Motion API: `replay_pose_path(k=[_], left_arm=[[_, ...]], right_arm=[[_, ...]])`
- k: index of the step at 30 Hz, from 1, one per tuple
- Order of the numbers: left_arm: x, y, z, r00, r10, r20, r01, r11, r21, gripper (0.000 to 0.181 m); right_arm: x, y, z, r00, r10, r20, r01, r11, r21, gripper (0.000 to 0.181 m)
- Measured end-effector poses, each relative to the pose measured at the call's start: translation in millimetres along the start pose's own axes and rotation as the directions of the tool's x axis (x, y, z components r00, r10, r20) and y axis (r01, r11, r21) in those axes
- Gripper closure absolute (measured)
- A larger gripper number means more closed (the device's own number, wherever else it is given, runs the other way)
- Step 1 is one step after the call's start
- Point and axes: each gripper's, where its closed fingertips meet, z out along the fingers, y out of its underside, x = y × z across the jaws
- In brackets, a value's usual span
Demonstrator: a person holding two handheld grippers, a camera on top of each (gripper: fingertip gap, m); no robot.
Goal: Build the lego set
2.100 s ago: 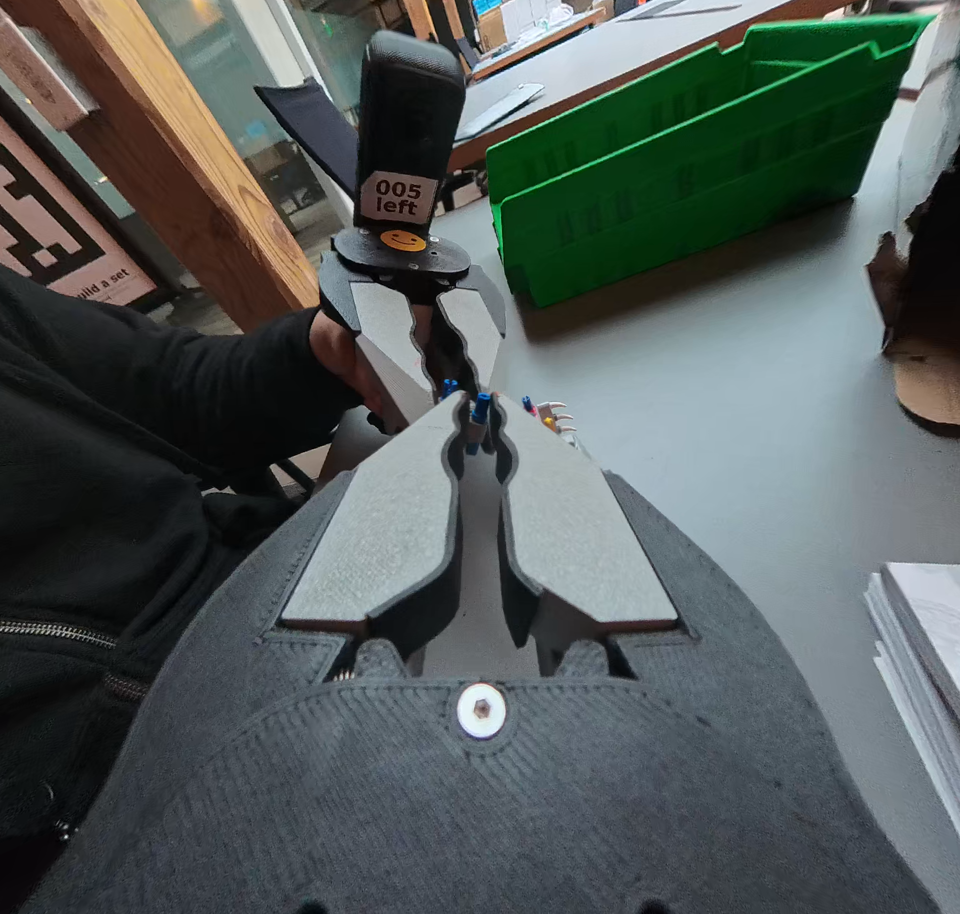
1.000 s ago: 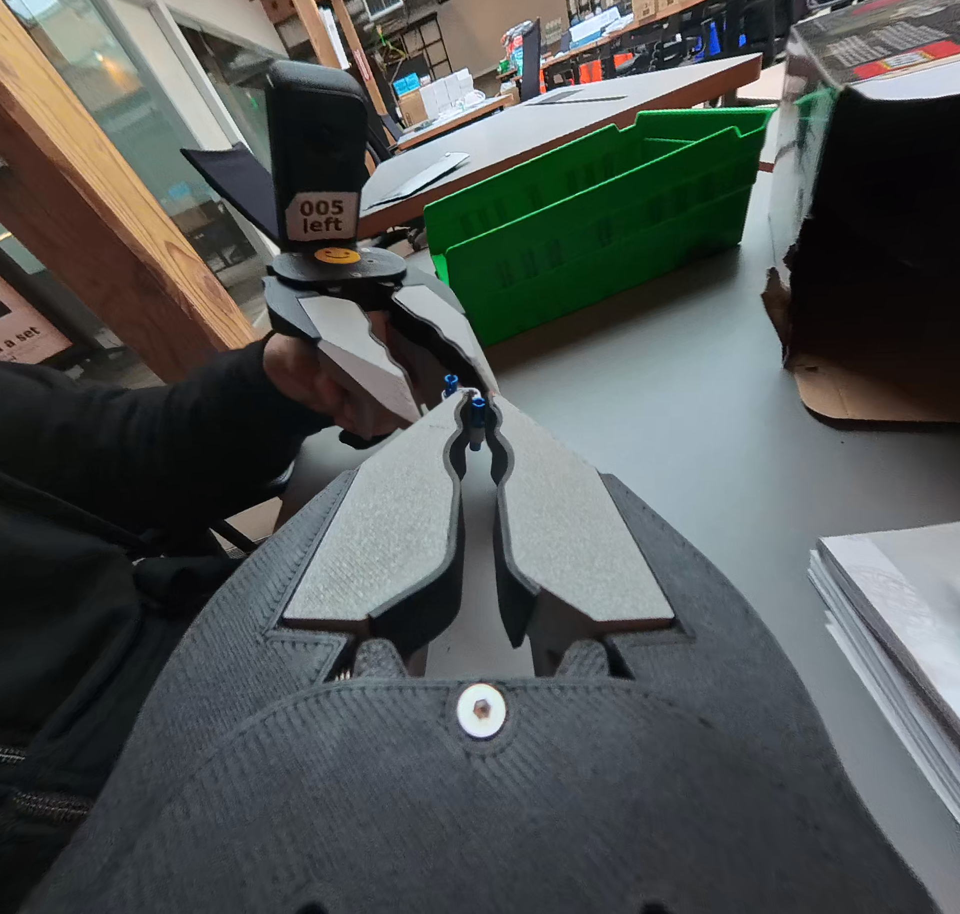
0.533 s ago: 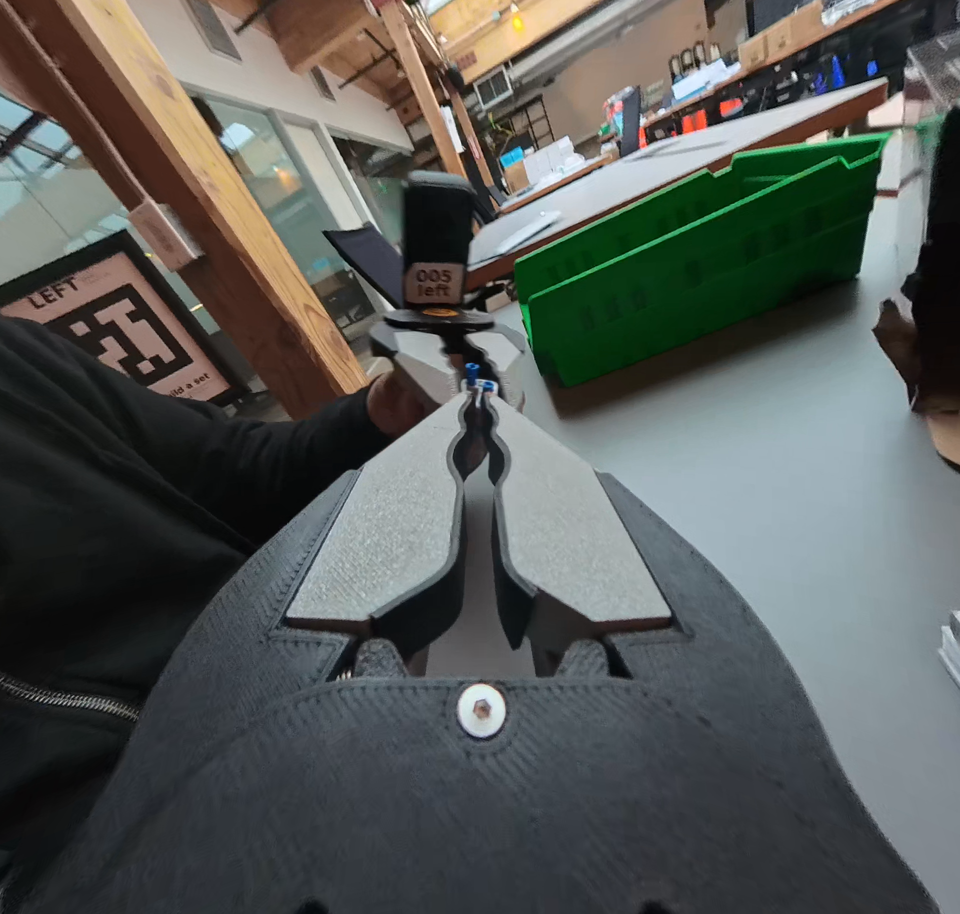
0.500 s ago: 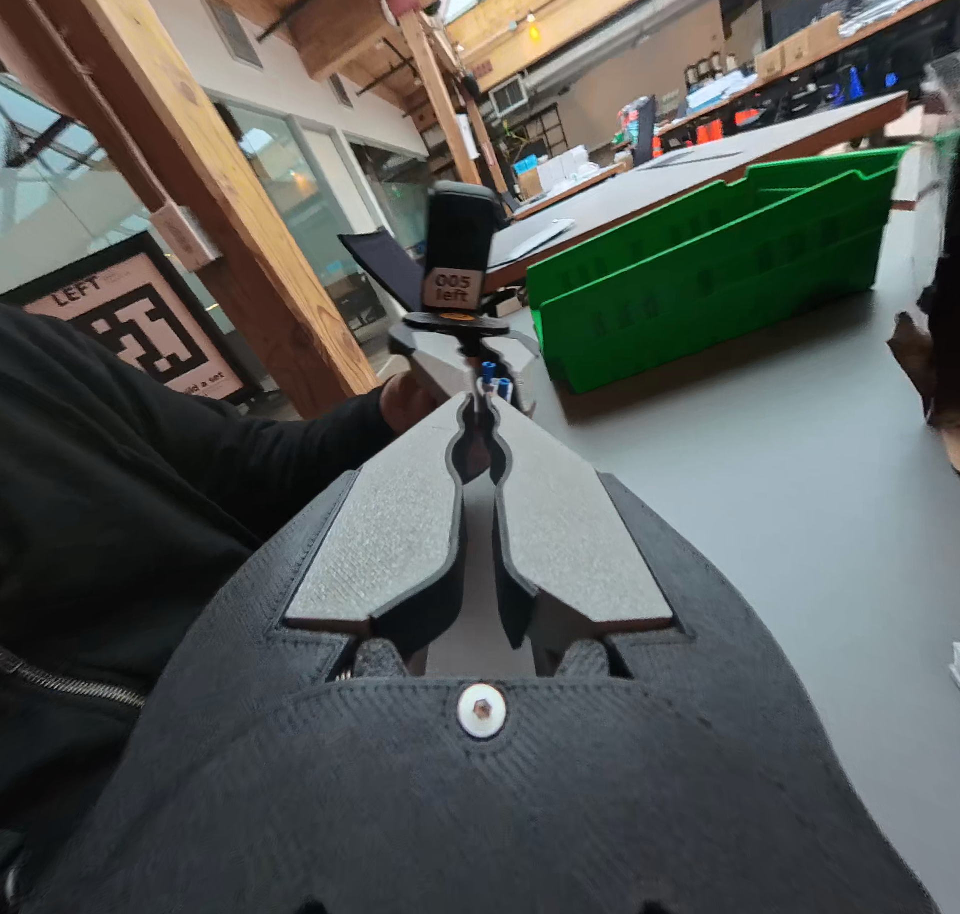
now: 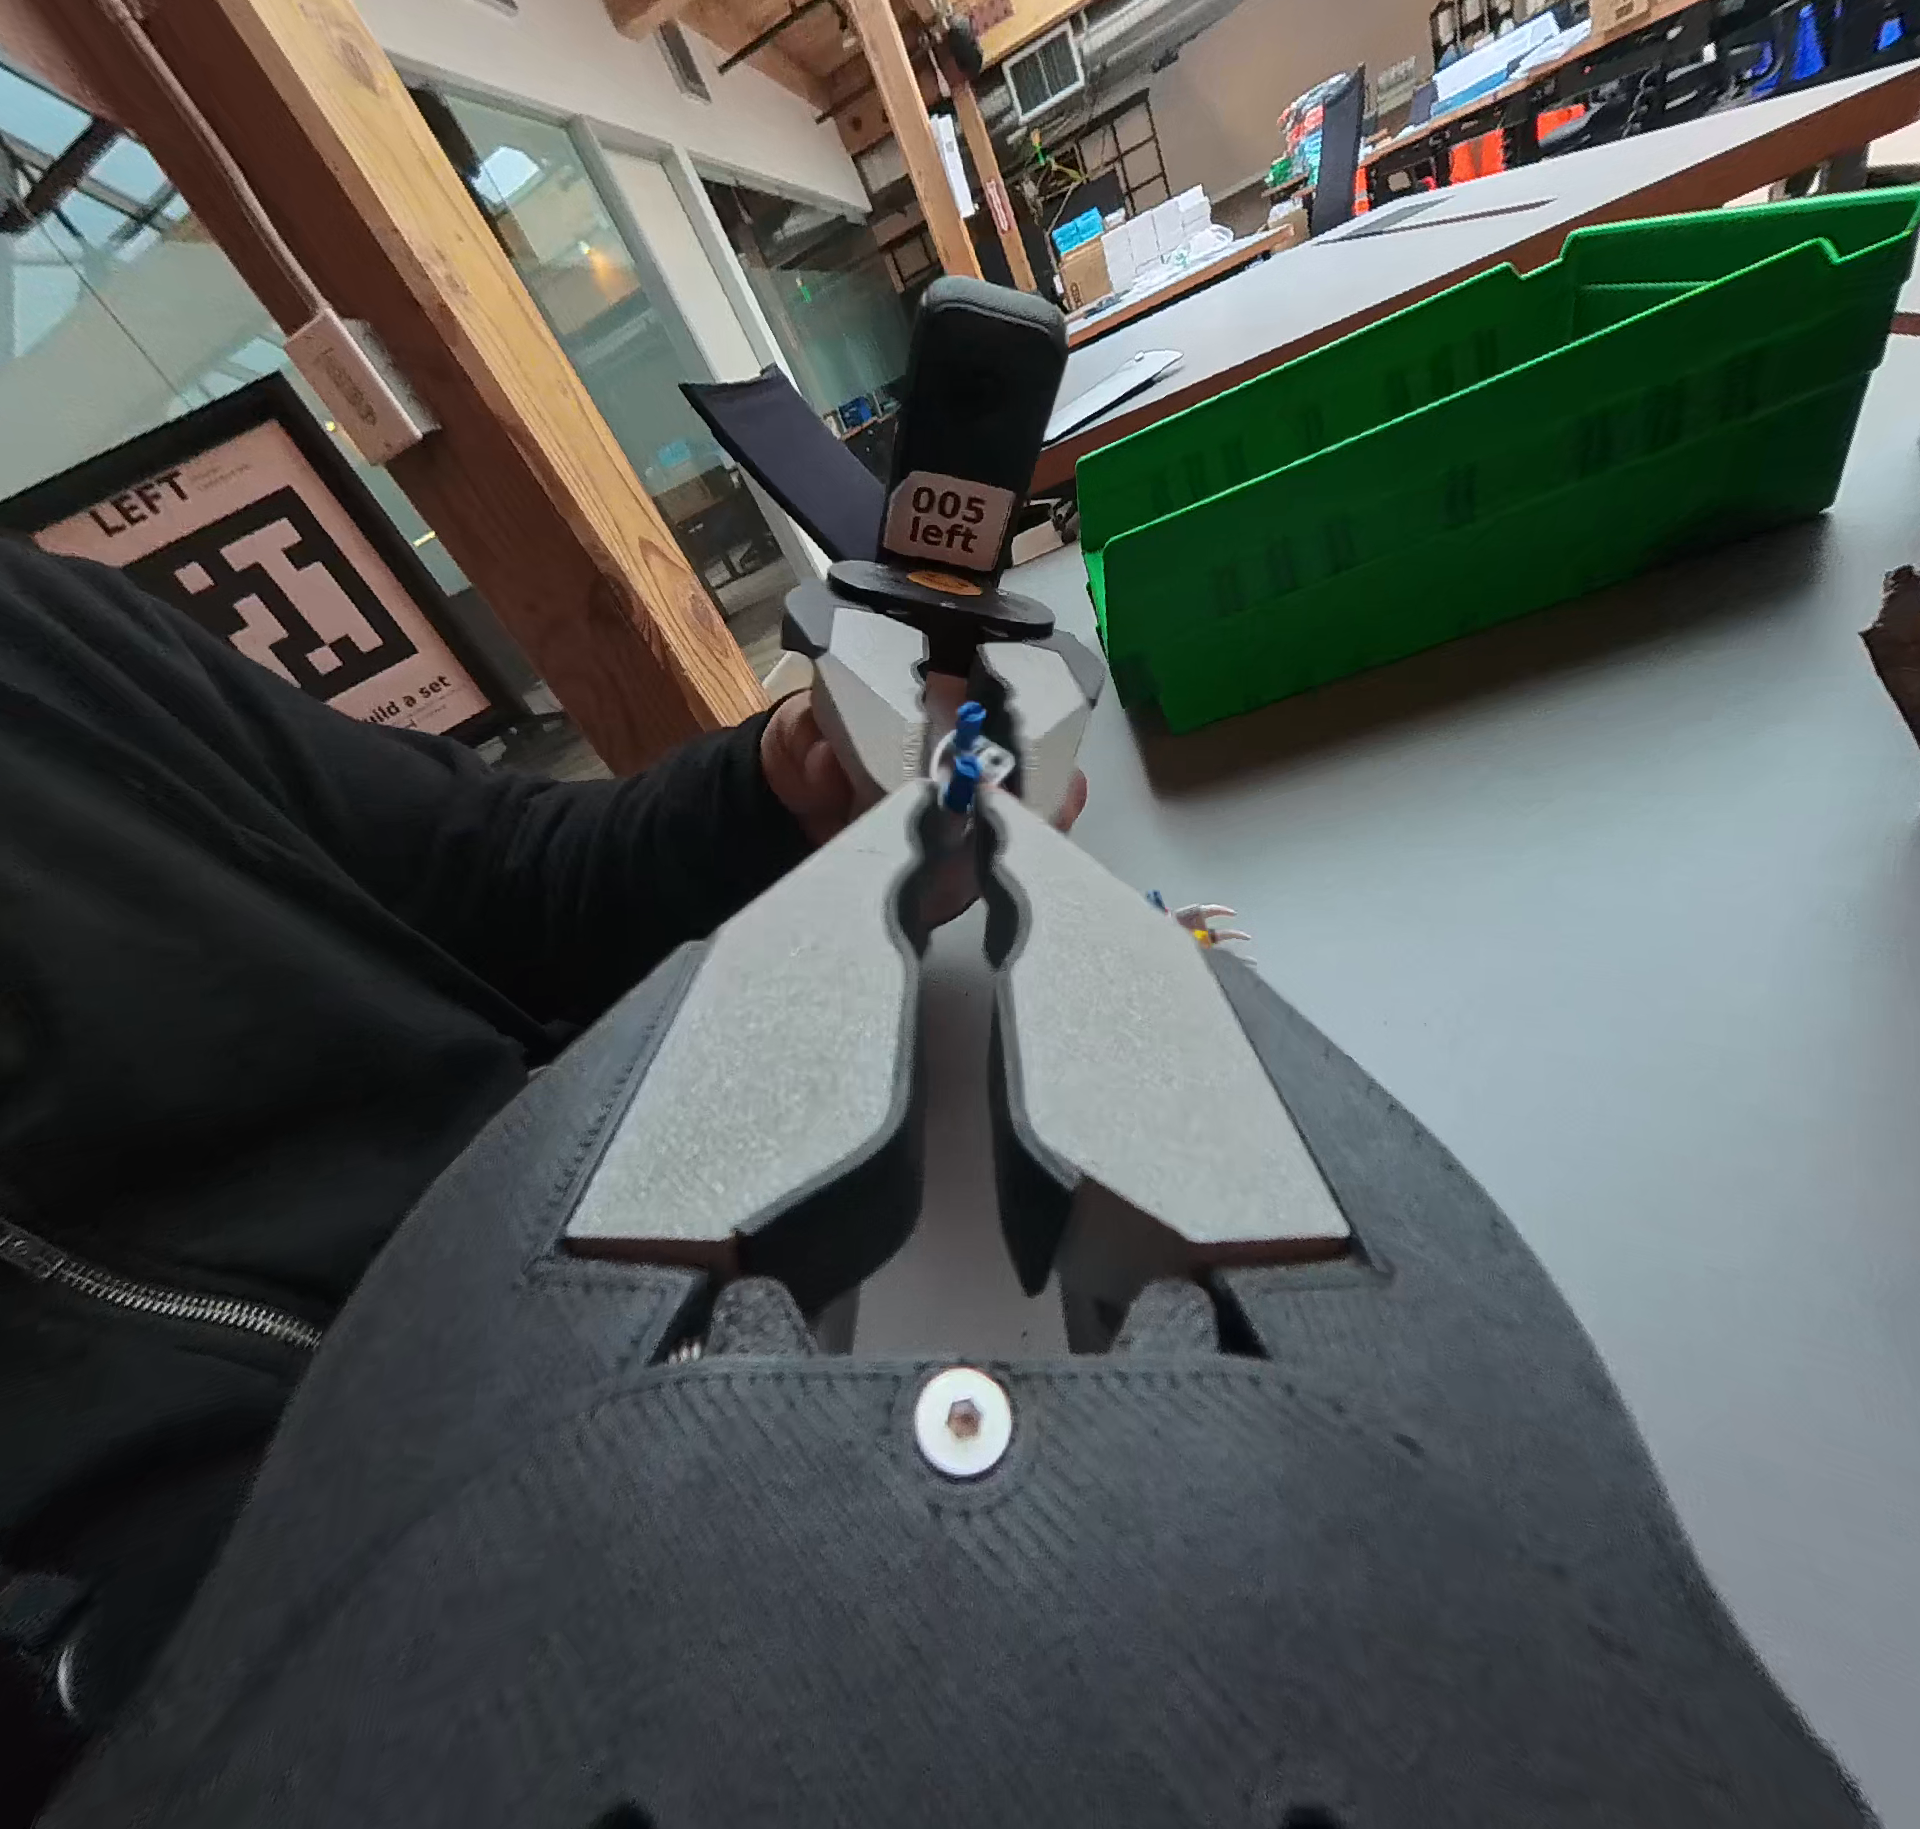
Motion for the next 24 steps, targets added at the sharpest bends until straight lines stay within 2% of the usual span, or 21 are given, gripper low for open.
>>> replay_pose_path(k=[4, 7, 9, 12, 13, 18, 20, 24], left_arm=[[3.8, 2.8, 3.8, 0.999, 0.043, -0.001, -0.043, 0.999, -0.011, 0.165], [-2.2, 12.7, 9.7, 0.99, 0.119, 0.071, -0.114, 0.991, -0.073, 0.165], [1.3, 13.7, 13.0, 0.993, 0.108, 0.054, -0.104, 0.992, -0.073, 0.166], [-5.9, 17.7, 11.6, 0.988, 0.122, 0.096, -0.111, 0.988, -0.108, 0.166], [-6.9, 18.3, 10.9, 0.989, 0.113, 0.099, -0.101, 0.988, -0.115, 0.165], [-7.2, 26.9, 12.6, 0.99, 0.102, 0.096, -0.085, 0.982, -0.169, 0.165], [-11.1, 26.8, 10.0, 0.986, 0.114, 0.121, -0.091, 0.979, -0.181, 0.165], [-14.1, 13.0, 1.8, 0.979, 0.134, 0.154, -0.114, 0.985, -0.132, 0.166]], right_arm=[[-1.1, -3.9, -0.9, 0.999, 0.039, 0.025, -0.04, 0.998, 0.038, 0.181], [5.0, -4.0, -2.2, 0.999, 0.037, -0.013, -0.037, 0.998, 0.043, 0.181], [7.7, -7.0, -5.4, 0.999, 0.036, -0.027, -0.034, 0.998, 0.059, 0.181], [3.1, -12.1, -8.2, 1.0, 0.006, -0.008, -0.005, 0.997, 0.08, 0.181], [-1.0, -12.9, -6.6, 1.0, -0.009, 0.008, 0.009, 0.997, 0.08, 0.174], [2.7, 12.4, 8.9, 0.995, -0.092, -0.05, 0.087, 0.992, -0.09, 0.177], [6.2, 13.8, 7.5, 0.992, -0.1, -0.076, 0.092, 0.99, -0.102, 0.179], [12.6, 10.1, 5.7, 0.996, -0.015, -0.086, 0.01, 0.999, -0.052, 0.18]])
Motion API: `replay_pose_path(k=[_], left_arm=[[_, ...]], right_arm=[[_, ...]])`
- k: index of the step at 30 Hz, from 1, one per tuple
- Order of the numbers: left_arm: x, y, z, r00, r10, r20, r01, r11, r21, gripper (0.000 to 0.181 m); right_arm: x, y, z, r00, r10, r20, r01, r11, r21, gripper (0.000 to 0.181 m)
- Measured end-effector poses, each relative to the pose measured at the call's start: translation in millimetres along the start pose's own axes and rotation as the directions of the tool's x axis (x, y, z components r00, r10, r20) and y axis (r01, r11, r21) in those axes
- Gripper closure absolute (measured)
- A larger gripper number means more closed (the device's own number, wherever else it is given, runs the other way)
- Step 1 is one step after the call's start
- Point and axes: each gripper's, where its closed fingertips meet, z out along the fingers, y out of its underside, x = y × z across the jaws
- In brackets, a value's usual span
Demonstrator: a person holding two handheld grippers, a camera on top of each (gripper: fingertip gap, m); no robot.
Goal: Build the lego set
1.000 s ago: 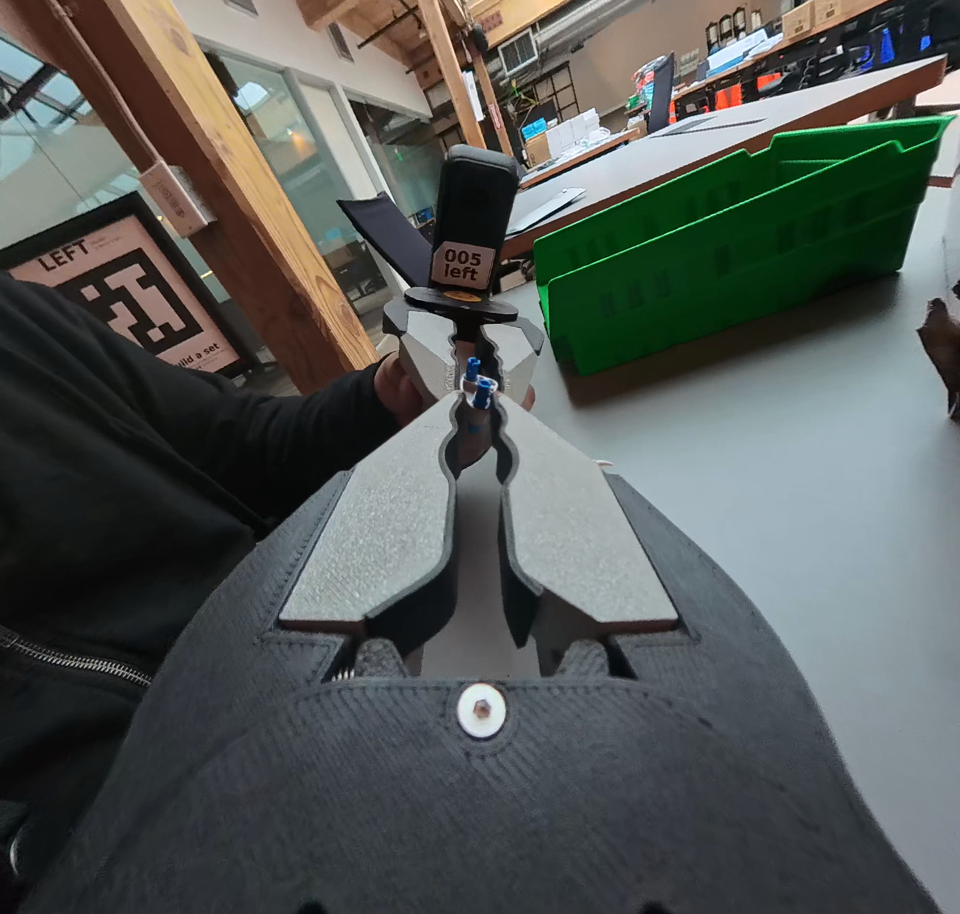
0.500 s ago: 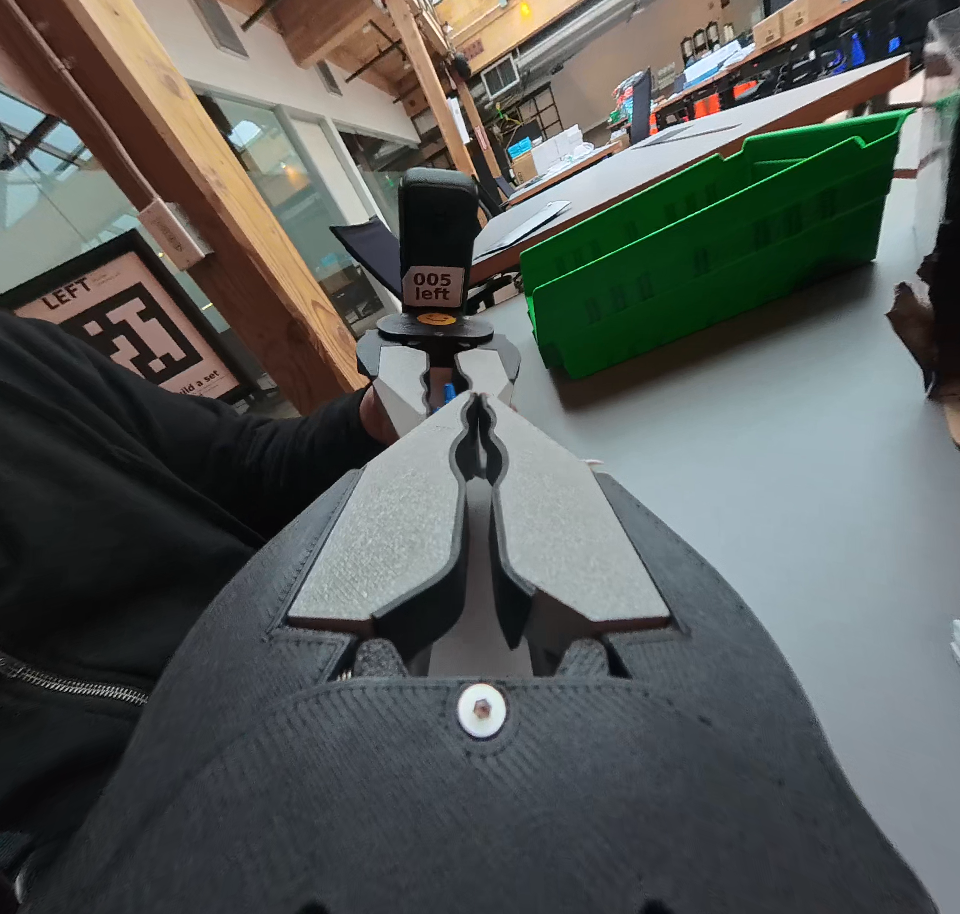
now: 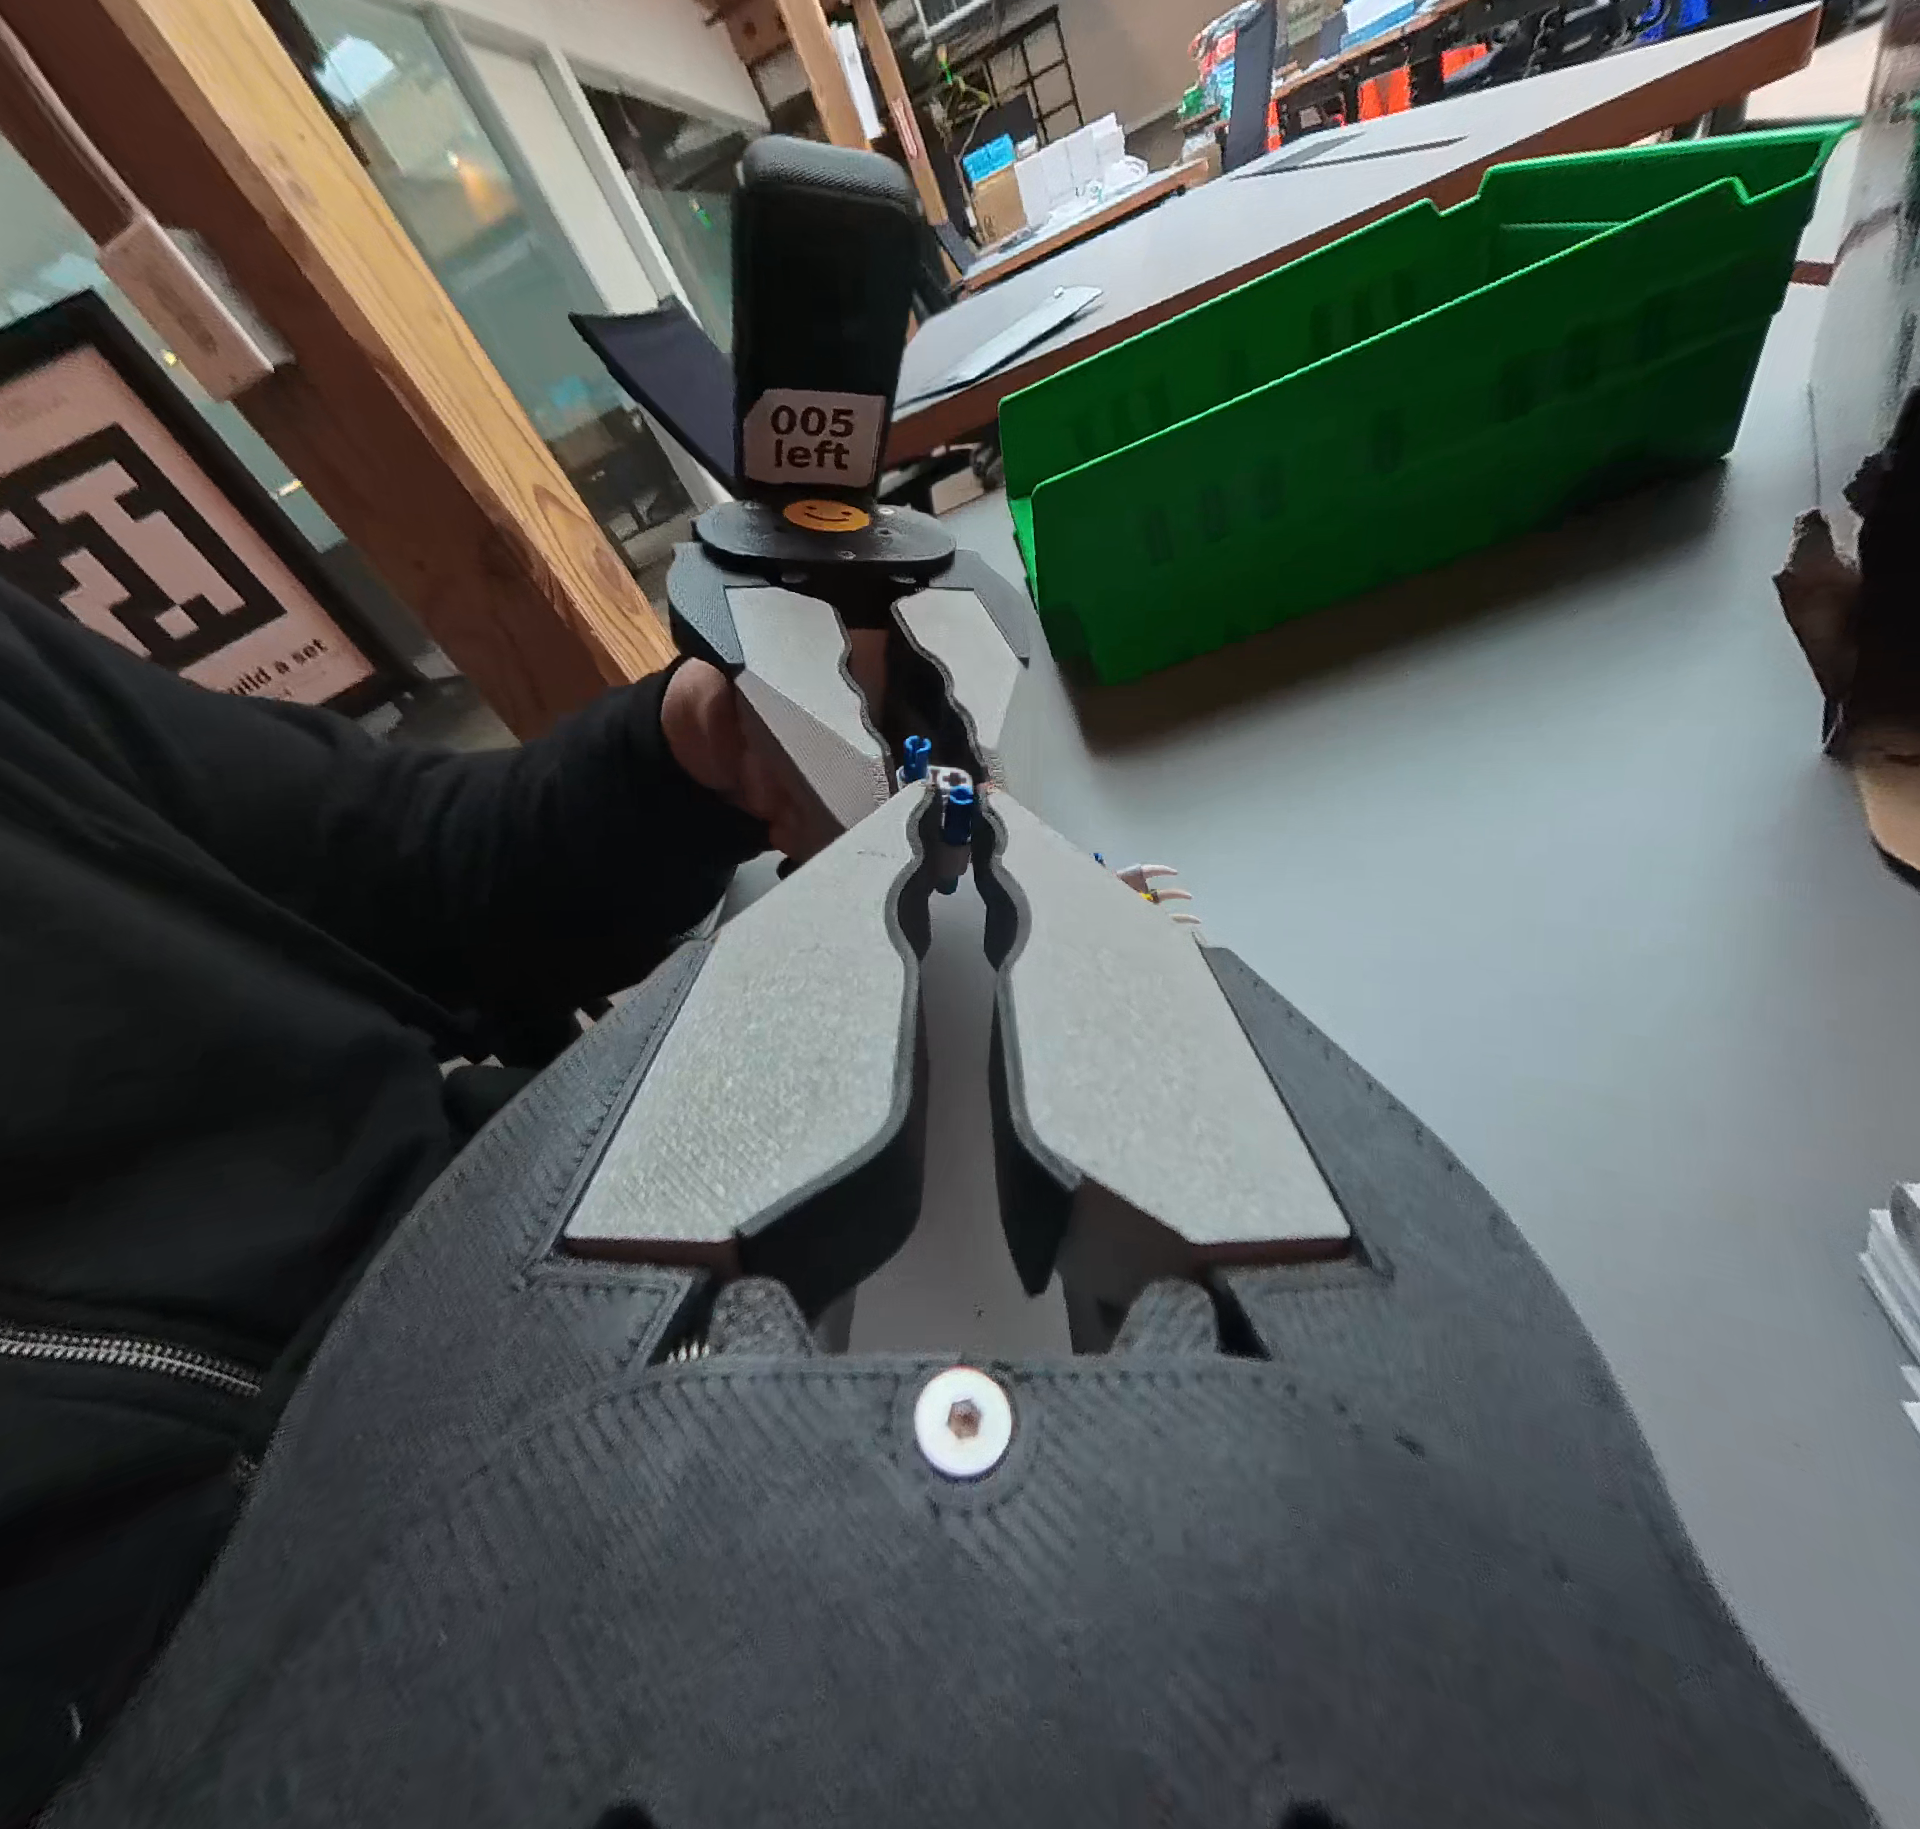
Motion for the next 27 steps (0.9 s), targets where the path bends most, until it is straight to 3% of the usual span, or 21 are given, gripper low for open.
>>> replay_pose_path(k=[4, 12, 18, 21, 27], left_arm=[[-4.9, -5.0, -0.6, 0.993, 0.095, 0.075, -0.097, 0.995, 0.023, 0.166], [-1.0, -5.8, -0.4, 0.979, 0.18, 0.101, -0.182, 0.983, 0.017, 0.166], [-1.1, -6.7, -2.0, 0.992, 0.101, 0.072, -0.104, 0.994, 0.036, 0.166], [1.1, -9.7, -2.5, 0.997, 0.062, 0.039, -0.065, 0.996, 0.066, 0.166], [1.2, -8.3, -1.5, 0.998, 0.054, 0.036, -0.056, 0.997, 0.06, 0.166]], right_arm=[[4.1, -1.6, -3.8, 0.998, 0.069, 0.013, -0.07, 0.997, 0.025, 0.18], [-2.3, -5.8, -0.4, 0.987, 0.133, 0.086, -0.139, 0.988, 0.071, 0.18], [-1.2, -19.3, -13.4, 0.996, 0.066, 0.06, -0.073, 0.989, 0.13, 0.177], [3.3, -7.6, -8.5, 1.0, 0.024, 0.002, -0.024, 0.998, 0.052, 0.176], [-2.4, -6.9, -3.0, 1.0, 0.013, 0.027, -0.014, 0.998, 0.054, 0.179]])
